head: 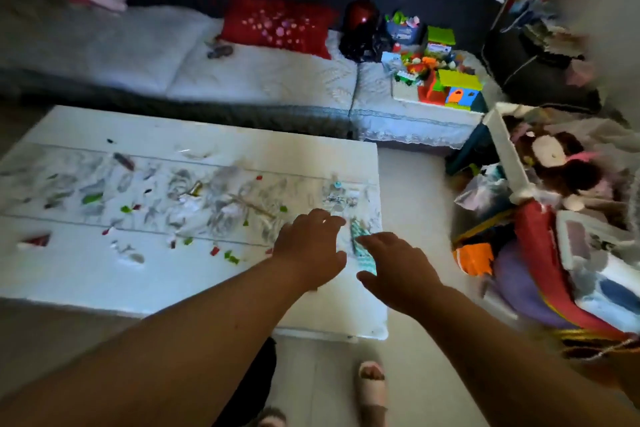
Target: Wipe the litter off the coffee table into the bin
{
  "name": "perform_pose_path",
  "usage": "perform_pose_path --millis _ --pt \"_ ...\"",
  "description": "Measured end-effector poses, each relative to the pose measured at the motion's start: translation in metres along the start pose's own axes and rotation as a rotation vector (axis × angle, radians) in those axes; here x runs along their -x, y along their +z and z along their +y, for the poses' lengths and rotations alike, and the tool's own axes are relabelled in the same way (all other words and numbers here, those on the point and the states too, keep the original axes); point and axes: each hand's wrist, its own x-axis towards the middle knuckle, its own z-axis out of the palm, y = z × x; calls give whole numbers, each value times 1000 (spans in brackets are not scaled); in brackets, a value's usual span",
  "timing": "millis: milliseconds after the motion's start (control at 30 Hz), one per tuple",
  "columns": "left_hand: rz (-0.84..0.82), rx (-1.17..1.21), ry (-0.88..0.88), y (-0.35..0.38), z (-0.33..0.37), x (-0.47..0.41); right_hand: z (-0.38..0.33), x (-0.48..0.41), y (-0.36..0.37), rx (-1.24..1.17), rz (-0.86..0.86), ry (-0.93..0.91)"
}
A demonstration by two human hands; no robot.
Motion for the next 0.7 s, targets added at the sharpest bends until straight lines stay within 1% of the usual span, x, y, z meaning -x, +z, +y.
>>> perform_pose_path --millis 200,300,367,567,700 --pt "15 77 -321 34 0 -17 42 -65 2 7 -66 -242" --pt "-40 17 -417 49 -8 -15 55 -85 10 35 -113 -329" --pt "-68 21 -503 61 -15 -9 59 -95 23 76 -152 -390" --pt "-159 108 -711 113 -50 29 37 -98 86 154 -213 -574" --pt "-148 210 -867 159 -82 61 7 -91 143 146 -253 -713"
